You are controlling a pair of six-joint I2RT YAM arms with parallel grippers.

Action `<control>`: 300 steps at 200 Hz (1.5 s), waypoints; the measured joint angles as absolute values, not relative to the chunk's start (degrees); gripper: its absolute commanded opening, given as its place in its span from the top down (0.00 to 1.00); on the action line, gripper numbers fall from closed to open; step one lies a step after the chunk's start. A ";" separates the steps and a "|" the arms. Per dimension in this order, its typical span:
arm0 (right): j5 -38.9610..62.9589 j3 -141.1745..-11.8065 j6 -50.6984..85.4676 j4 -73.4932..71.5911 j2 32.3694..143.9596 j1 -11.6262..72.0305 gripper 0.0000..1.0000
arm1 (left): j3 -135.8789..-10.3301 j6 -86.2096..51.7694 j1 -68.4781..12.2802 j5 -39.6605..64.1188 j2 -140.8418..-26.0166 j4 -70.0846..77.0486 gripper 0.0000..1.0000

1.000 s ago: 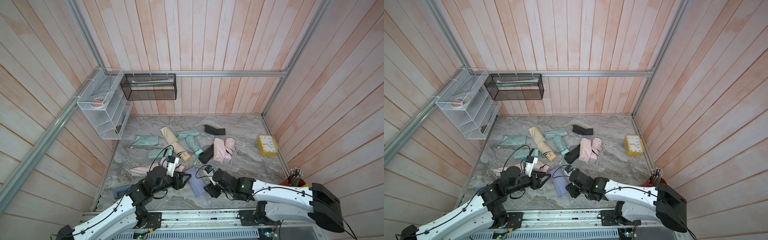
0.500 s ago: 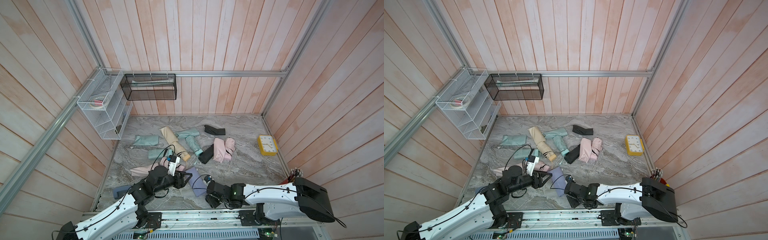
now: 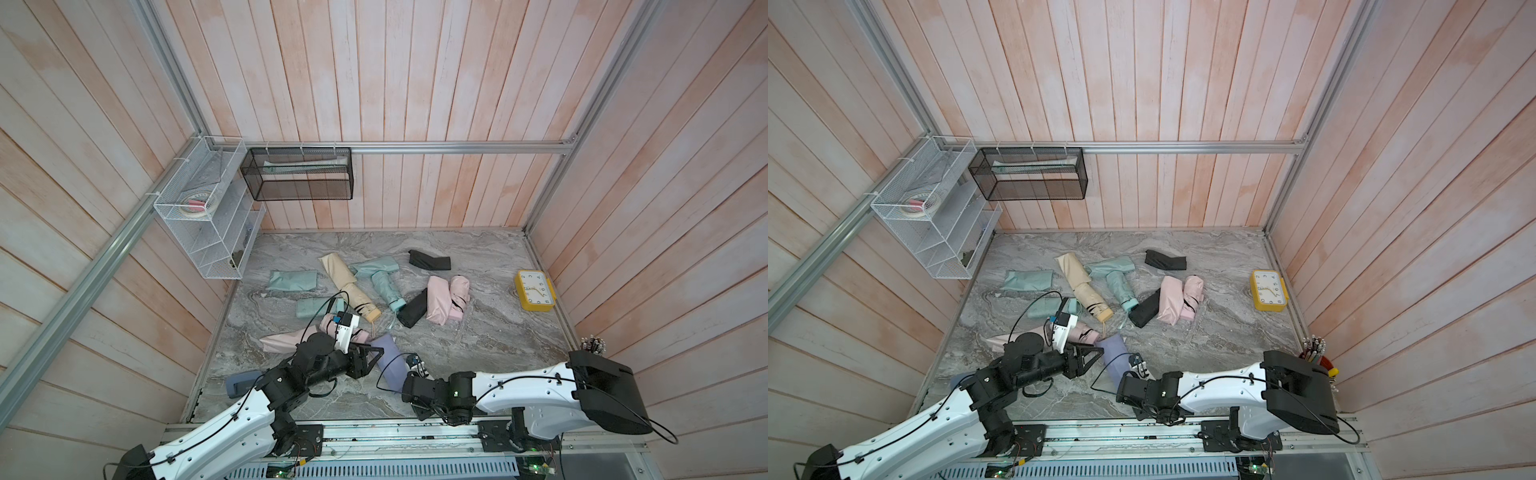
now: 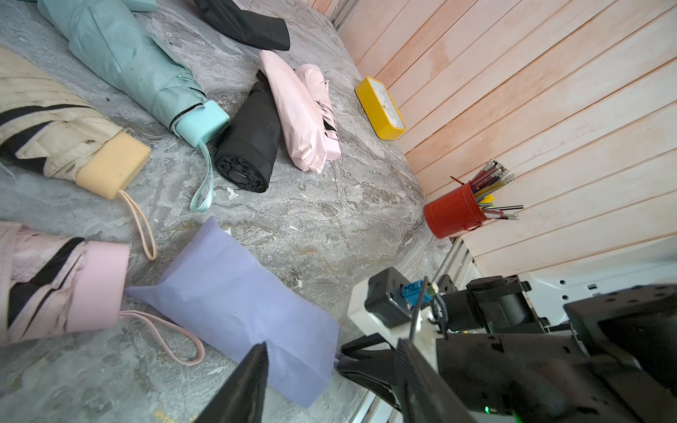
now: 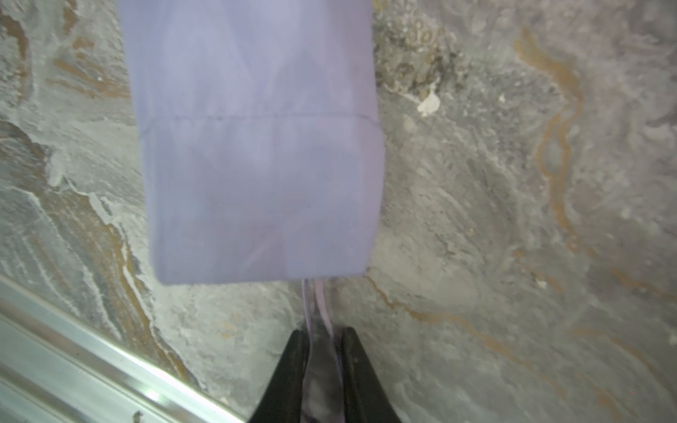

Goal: Take umbrellas out of sleeves
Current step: Take out the umbrella from the umbrella sleeve.

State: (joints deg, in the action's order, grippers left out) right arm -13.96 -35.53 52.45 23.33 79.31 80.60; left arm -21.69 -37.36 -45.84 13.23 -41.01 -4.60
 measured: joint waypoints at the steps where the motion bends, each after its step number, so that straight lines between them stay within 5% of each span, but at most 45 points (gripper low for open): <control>1: -13.98 -35.46 52.51 23.35 79.22 80.60 0.82 | -21.67 -37.36 -45.84 13.23 -41.01 -4.58 0.41; 87: -12.29 -24.27 49.08 24.05 62.52 62.98 0.94 | -20.45 -38.22 -45.84 13.69 -40.88 -3.05 0.41; 146: -10.94 -24.05 46.33 24.08 59.92 61.30 0.87 | -20.45 -38.48 -45.84 14.33 -42.83 -1.69 0.39; 197: -12.51 -24.58 48.42 26.13 58.89 60.73 0.99 | -27.86 -33.91 -45.78 12.67 -55.70 -8.95 0.40; 269: -14.13 -22.90 51.40 26.98 50.04 56.58 0.99 | -49.91 -11.31 -47.07 9.34 -69.52 -23.33 0.42; 300: -13.67 -21.32 51.22 25.65 48.40 56.51 0.98 | -51.13 3.75 -49.80 6.85 -71.40 -29.32 0.56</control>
State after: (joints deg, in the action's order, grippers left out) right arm -13.67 -21.32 51.22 25.65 48.40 56.51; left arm -51.13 3.75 -49.80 6.85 -71.40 -29.32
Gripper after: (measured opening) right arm 0.040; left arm 0.486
